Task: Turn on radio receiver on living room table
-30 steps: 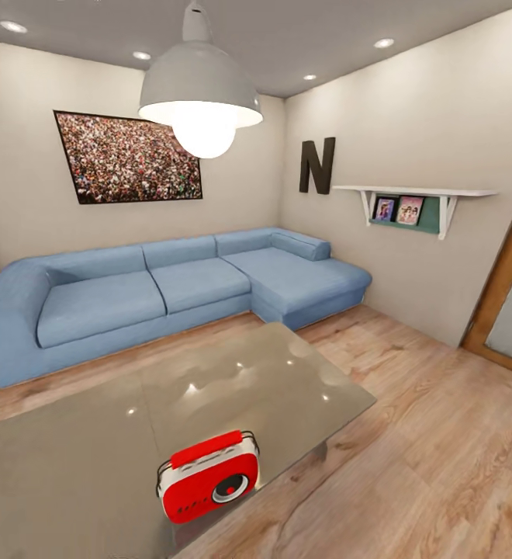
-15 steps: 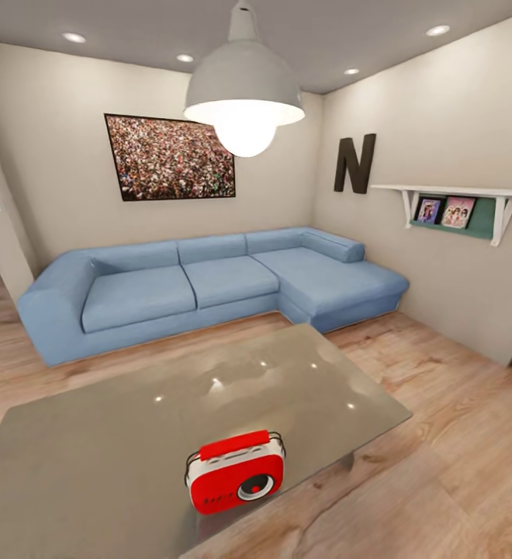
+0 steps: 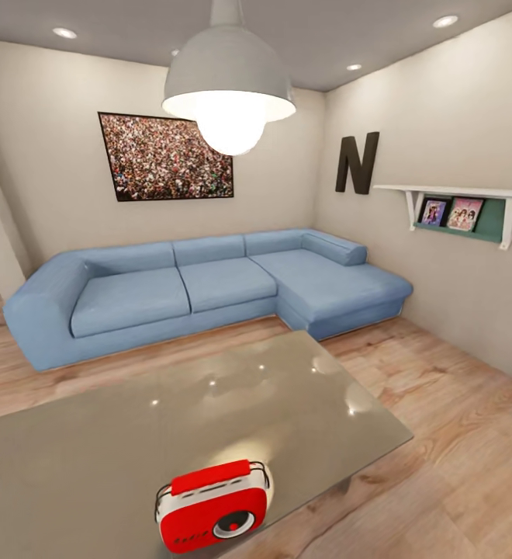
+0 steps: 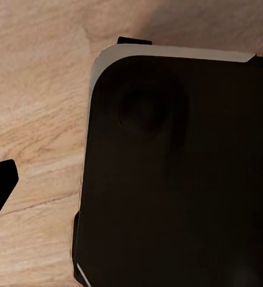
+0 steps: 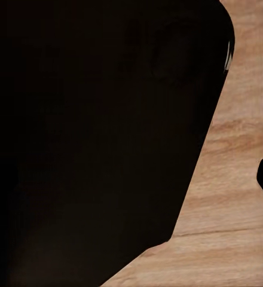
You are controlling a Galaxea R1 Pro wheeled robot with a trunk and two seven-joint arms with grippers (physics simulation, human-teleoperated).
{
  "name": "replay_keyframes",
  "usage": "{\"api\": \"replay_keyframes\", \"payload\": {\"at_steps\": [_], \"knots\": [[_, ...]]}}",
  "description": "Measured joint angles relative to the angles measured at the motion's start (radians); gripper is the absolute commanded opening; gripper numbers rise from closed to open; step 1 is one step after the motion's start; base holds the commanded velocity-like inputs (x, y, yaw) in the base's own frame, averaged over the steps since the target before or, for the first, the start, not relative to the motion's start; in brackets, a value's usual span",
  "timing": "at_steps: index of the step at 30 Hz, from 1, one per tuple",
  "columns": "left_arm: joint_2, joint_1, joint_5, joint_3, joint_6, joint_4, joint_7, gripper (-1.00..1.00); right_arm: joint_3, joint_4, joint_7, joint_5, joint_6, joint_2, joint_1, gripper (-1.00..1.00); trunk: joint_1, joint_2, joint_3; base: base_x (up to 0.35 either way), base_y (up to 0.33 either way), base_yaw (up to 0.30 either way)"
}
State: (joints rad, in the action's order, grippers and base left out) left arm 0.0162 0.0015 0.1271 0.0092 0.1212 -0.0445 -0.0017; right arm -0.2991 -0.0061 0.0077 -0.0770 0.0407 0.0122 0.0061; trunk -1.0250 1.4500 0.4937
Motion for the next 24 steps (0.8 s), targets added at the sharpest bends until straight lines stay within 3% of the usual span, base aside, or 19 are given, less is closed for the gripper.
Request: {"api": "replay_keyframes", "payload": {"at_steps": [8,24], "knots": [[0.001,0.0,0.0,0.0,0.0,0.0,0.0,1.0,0.0,0.0,0.0,0.0,0.001,0.002,0.0,1.0,0.0,0.0,0.0,0.249,-0.191,0.037],[0.001,0.0,0.0,0.0,0.0,0.0,0.0,1.0,0.0,0.0,0.0,0.002,0.001,0.001,0.0,1.0,0.0,0.0,0.0,0.044,-0.02,0.269]]}}
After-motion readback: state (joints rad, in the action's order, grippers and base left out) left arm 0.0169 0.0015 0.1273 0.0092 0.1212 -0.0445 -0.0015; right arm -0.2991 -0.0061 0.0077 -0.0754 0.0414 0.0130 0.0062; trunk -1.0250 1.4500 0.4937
